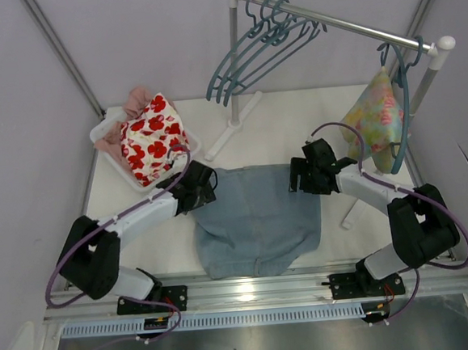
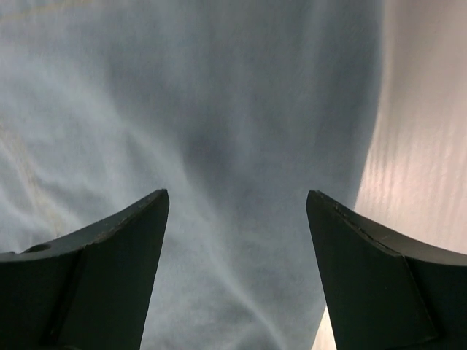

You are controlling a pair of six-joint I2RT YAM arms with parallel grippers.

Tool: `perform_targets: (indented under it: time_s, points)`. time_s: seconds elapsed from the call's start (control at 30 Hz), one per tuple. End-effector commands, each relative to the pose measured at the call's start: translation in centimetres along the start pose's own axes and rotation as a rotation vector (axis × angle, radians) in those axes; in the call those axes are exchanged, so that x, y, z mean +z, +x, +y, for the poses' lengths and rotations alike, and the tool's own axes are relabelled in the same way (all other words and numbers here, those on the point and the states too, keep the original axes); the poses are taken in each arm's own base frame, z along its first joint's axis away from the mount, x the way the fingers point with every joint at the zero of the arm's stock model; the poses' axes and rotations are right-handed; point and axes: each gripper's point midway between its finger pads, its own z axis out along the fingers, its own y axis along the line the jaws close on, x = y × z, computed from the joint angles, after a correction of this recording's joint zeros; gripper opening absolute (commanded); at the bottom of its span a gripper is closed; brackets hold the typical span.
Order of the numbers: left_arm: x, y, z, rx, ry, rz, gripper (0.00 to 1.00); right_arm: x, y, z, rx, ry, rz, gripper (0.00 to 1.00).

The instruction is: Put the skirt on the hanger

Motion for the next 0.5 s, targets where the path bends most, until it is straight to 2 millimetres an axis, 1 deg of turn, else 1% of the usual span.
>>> perform_targets:
  time_s: [0.0,0.03,0.07,0.1,0.17,0.2,0.23,0.27,0.3,0.33,0.4,0.43,0.47]
  points:
    - [1.6,-4.3,-1.2,-0.031,-0.009,-0.121,0.84,0.8,-4.4,-1.0,0.029,0.066,-0.171,0.82]
    - [2.2,-4.9,-0.7,-0.049,-0.028,-0.118,0.81,1.1,-4.7,-1.5,0.036,0.082,-0.174,0.81]
    - [3.2,-4.4,-0.3,-0.043,-0.054,-0.097,0.8,1.6,-4.9,-2.4,0.046,0.109,-0.166,0.81]
    - [3.5,-4.5,0.0,-0.044,-0.068,-0.096,0.79,2.0,-5.1,-2.8,0.054,0.119,-0.163,0.8]
    - [4.0,-4.6,0.5,-0.03,-0.087,-0.103,0.72,2.9,-4.7,-3.6,0.061,0.139,-0.145,0.78]
    - [4.2,-4.9,0.2,-0.032,-0.074,-0.119,0.68,3.3,-4.9,-3.8,0.071,0.142,-0.149,0.77]
    - [4.3,-4.9,0.0,-0.032,-0.065,-0.123,0.59,3.6,-4.8,-4.1,0.075,0.151,-0.15,0.74]
    - [4.6,-4.8,-0.1,-0.026,-0.058,-0.123,0.55,4.3,-4.3,-4.3,0.075,0.161,-0.131,0.72]
    - [4.8,-4.8,-0.4,-0.026,-0.048,-0.12,0.52,4.6,-4.4,-4.1,0.079,0.158,-0.128,0.7]
    - [5.0,-4.8,-0.9,-0.028,-0.029,-0.119,0.47,5.0,-4.3,-4.0,0.081,0.153,-0.117,0.69]
    - [5.5,-4.8,-1.4,-0.023,-0.017,-0.116,0.3,5.4,-4.3,-3.8,0.084,0.148,-0.101,0.66]
    - [5.6,-4.9,-1.7,-0.026,-0.01,-0.122,0.12,5.4,-4.3,-3.5,0.085,0.139,-0.098,0.61]
    - [5.7,-5.1,-1.8,-0.021,-0.009,-0.124,0.04,5.4,-4.5,-3.4,0.088,0.135,-0.101,0.58]
